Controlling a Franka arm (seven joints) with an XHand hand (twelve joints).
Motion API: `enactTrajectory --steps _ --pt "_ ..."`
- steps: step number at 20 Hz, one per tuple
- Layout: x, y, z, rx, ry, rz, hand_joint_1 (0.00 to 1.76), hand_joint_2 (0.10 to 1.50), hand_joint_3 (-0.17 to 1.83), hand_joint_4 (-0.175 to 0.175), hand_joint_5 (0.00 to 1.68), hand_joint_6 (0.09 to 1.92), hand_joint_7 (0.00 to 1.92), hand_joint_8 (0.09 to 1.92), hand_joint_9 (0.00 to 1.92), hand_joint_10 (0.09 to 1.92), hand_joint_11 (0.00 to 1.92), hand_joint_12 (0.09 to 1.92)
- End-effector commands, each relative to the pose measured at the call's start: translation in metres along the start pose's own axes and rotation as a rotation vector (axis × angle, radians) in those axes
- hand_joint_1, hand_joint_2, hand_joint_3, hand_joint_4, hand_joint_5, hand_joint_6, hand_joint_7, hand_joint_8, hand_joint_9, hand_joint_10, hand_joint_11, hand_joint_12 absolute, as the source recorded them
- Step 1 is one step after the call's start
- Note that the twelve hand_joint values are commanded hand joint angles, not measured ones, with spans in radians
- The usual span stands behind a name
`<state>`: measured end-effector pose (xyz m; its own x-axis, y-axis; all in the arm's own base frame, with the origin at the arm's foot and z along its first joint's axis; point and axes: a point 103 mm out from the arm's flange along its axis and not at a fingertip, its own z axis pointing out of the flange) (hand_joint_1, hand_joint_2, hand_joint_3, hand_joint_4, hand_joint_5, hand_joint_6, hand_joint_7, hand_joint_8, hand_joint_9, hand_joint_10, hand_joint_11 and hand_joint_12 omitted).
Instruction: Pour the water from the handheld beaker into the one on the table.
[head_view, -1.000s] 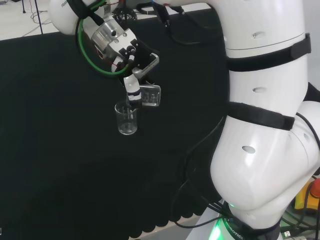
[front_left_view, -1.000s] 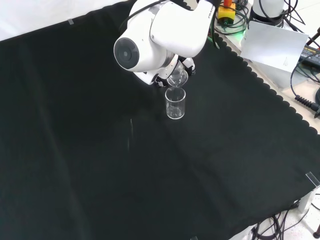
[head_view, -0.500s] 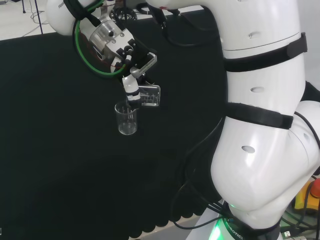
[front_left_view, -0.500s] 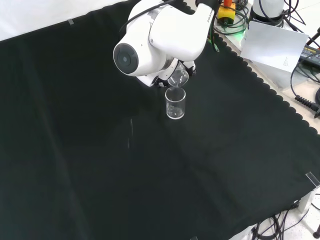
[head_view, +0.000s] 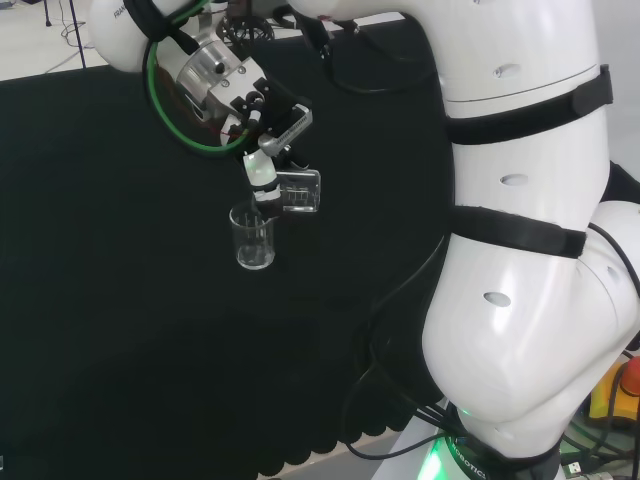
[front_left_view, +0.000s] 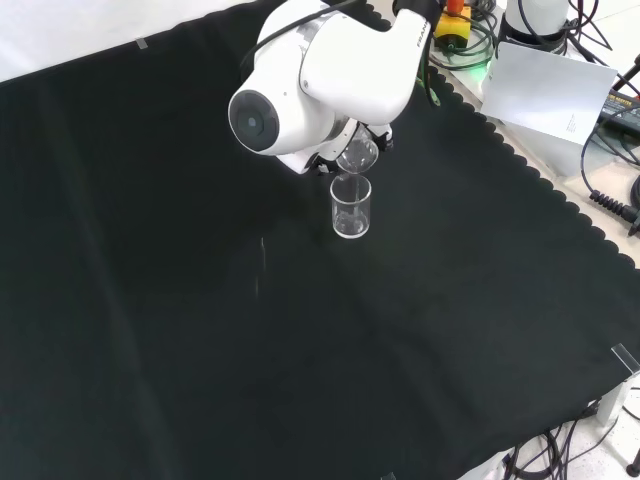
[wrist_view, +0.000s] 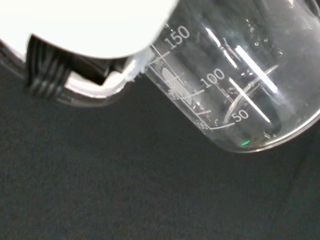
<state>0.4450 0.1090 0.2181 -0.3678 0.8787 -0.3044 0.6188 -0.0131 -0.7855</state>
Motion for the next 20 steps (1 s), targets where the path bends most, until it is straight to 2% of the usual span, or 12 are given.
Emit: enactTrajectory --steps 1,13,20 --pt "0.0014 0.0009 -0.0004 0.006 -0.014 0.0 1.32 0.54 0.84 -0.175 1.29 0.69 1.35 0.66 1.7 0.51 1.42 0.63" --pt "0.006 0.0007 -0.0054 0.032 -0.028 0.009 1.32 0.54 0.84 -0.175 1.29 0.7 1.35 0.67 1.69 0.52 1.42 0.63" --pt "0.0007 0.0017 -0.0025 0.042 -0.034 0.011 1.32 0.54 0.84 -0.175 1.29 0.7 1.35 0.67 1.69 0.53 1.42 0.63"
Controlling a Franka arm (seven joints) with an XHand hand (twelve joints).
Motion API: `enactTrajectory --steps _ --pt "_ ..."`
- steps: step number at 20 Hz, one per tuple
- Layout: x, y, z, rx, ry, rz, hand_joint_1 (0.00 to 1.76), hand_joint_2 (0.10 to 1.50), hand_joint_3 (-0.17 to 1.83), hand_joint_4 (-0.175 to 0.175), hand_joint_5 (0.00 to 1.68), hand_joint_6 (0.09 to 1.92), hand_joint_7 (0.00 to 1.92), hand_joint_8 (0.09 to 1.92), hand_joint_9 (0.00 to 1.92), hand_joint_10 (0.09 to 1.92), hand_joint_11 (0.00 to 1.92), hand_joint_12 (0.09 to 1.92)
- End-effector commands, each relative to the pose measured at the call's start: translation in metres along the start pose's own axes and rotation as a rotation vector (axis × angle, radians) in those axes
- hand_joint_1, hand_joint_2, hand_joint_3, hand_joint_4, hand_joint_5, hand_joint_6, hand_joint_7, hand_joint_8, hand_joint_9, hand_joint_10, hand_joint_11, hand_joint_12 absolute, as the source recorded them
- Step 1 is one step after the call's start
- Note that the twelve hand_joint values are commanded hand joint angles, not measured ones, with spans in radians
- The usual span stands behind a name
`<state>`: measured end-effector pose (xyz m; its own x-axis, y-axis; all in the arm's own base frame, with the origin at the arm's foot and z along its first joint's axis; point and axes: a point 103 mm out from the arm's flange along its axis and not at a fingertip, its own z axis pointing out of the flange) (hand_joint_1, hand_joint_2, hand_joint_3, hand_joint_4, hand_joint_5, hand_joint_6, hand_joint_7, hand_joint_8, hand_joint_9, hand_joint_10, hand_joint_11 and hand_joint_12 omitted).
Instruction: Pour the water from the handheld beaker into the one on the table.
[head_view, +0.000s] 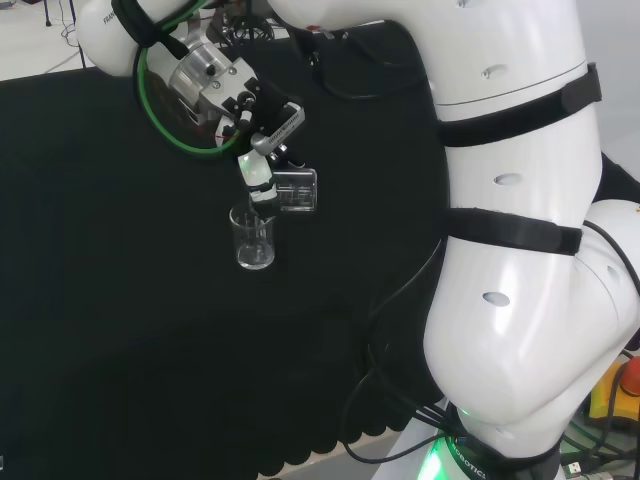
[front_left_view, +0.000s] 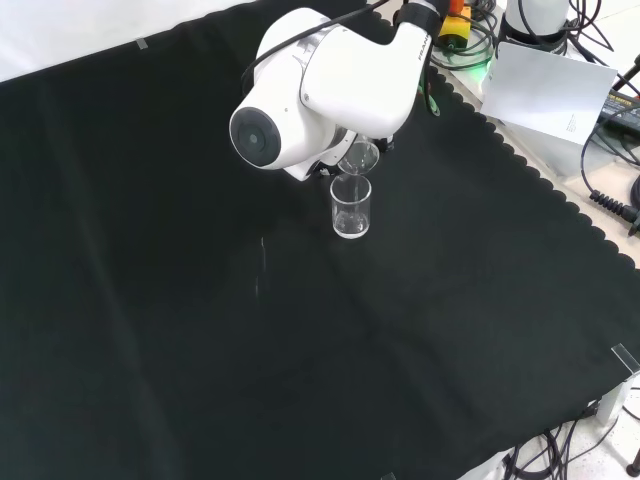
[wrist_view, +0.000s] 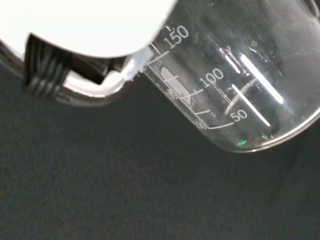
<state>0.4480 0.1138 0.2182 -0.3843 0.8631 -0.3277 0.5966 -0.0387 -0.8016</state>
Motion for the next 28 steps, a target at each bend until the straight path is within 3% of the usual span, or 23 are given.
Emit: enactTrajectory --steps 1,28 --pt "0.0012 -0.0015 -0.0003 0.009 -0.004 0.006 1.32 0.54 0.84 -0.175 1.29 0.7 1.35 0.67 1.69 0.53 1.42 0.63" --pt "-0.0016 -0.0002 -0.0002 0.036 -0.005 0.008 1.32 0.54 0.85 -0.175 1.29 0.7 1.35 0.68 1.68 0.55 1.41 0.63"
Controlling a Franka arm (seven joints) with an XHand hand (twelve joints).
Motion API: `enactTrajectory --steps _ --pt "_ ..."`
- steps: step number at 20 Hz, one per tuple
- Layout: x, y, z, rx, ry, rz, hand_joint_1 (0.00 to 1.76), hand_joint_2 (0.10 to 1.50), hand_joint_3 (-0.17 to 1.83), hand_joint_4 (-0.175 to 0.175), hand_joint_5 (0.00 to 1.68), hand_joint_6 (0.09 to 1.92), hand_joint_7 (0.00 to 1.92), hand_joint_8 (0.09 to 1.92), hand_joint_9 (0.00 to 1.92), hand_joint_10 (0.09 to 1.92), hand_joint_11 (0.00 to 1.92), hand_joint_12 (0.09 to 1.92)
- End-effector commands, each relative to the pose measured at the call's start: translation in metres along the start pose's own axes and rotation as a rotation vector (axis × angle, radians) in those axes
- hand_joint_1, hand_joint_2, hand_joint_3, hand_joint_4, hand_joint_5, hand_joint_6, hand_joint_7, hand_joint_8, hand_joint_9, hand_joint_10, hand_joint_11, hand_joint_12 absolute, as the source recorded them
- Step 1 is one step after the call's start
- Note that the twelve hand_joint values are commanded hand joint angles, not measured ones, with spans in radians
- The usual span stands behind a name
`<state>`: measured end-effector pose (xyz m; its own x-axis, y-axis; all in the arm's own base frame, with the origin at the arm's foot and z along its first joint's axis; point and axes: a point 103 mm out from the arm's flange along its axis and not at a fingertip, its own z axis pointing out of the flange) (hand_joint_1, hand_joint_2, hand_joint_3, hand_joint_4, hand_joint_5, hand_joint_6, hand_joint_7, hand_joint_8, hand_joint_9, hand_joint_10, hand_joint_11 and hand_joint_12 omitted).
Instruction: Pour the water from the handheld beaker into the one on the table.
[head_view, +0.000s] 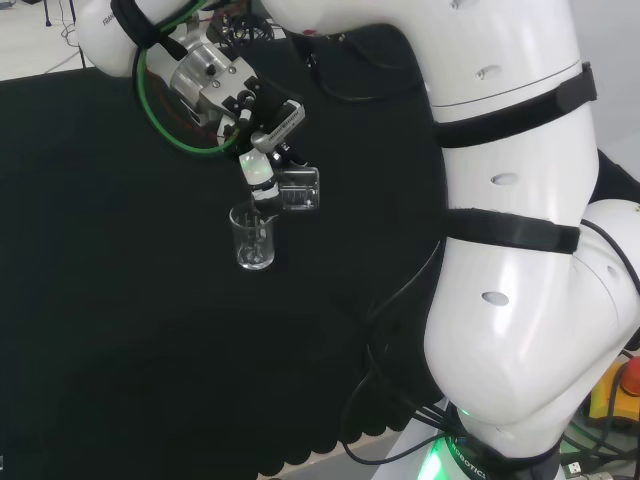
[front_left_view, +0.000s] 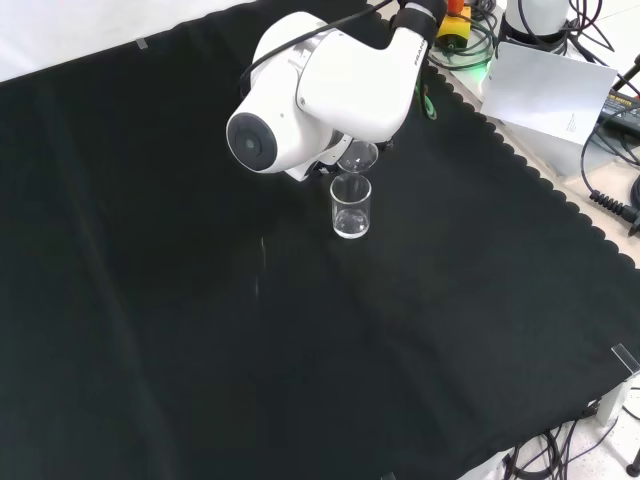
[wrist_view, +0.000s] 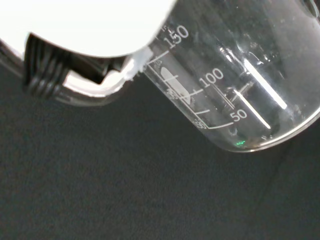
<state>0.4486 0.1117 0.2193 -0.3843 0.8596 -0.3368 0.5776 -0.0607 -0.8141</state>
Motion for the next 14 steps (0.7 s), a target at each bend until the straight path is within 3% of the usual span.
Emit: enactTrajectory --steps 1,14 --pt "0.004 -0.0013 -0.0023 0.008 0.0 0.003 1.32 0.53 0.85 -0.175 1.29 0.7 1.35 0.68 1.68 0.55 1.41 0.63" --pt "0.0051 -0.0007 -0.0058 0.007 -0.006 0.002 1.32 0.53 0.85 -0.175 1.29 0.71 1.35 0.68 1.68 0.55 1.41 0.64"
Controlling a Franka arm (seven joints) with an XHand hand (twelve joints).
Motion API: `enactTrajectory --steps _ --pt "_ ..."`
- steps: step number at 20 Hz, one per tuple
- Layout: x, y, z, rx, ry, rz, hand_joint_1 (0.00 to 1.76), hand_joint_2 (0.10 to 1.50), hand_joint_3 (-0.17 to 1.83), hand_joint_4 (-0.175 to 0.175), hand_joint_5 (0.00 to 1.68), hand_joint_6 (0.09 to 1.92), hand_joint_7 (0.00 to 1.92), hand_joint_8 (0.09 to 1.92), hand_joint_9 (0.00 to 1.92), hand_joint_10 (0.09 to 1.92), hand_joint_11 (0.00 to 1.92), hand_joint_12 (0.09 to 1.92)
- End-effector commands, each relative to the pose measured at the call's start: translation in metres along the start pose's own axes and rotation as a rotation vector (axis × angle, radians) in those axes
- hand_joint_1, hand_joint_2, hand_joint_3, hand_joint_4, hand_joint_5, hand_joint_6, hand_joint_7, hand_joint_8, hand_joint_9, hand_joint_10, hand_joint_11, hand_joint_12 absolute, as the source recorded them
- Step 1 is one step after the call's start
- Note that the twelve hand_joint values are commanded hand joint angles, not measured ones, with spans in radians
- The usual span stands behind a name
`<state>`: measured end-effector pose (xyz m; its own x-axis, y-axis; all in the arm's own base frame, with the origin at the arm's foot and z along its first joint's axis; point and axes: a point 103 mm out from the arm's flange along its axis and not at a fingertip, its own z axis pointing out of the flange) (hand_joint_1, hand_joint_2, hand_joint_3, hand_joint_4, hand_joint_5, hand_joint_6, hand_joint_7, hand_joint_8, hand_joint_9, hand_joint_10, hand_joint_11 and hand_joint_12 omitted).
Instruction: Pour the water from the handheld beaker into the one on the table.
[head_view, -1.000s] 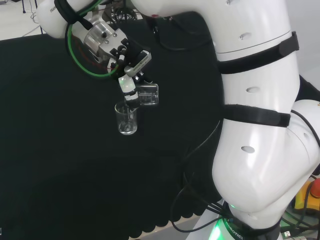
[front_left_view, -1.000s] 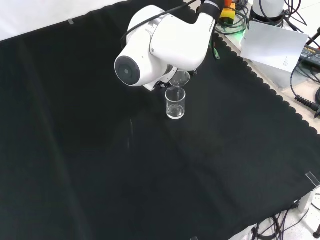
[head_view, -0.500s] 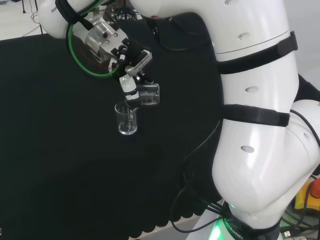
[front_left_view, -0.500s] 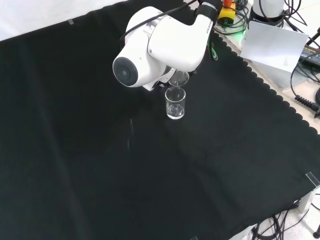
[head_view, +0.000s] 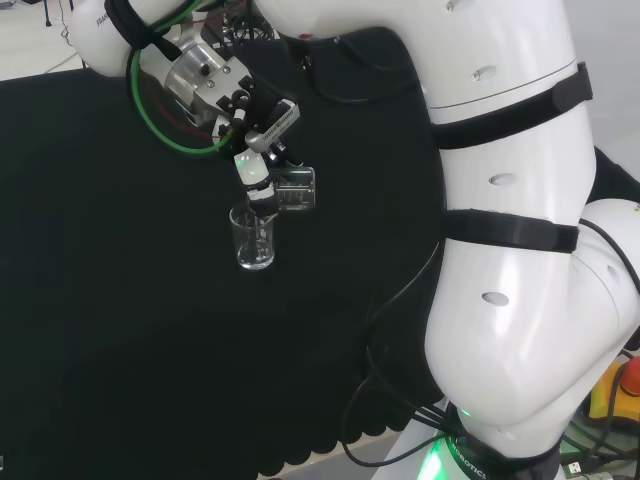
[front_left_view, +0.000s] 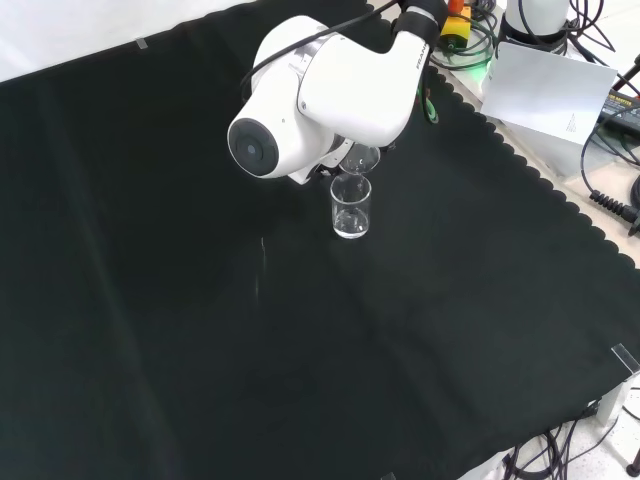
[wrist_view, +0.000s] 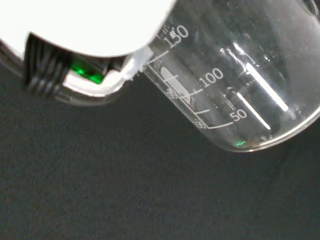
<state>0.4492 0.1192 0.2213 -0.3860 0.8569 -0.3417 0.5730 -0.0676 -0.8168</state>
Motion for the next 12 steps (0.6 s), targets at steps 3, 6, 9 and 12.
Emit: enactTrajectory --steps 3,6,9,12 --pt "0.0007 0.0007 -0.0023 -0.001 -0.005 -0.001 1.32 0.53 0.85 -0.175 1.29 0.71 1.35 0.68 1.68 0.56 1.41 0.64" --pt "0.0012 0.0007 -0.003 0.0 -0.008 -0.001 1.32 0.53 0.85 -0.175 1.29 0.71 1.35 0.68 1.68 0.56 1.41 0.64" --pt "0.0014 0.0009 -0.0036 0.001 -0.009 -0.001 1.32 0.53 0.85 -0.175 1.29 0.71 1.34 0.68 1.68 0.56 1.41 0.64" --pt "0.0017 0.0012 -0.0039 0.003 -0.011 -0.002 1.32 0.53 0.85 -0.175 1.28 0.71 1.34 0.68 1.68 0.56 1.41 0.64"
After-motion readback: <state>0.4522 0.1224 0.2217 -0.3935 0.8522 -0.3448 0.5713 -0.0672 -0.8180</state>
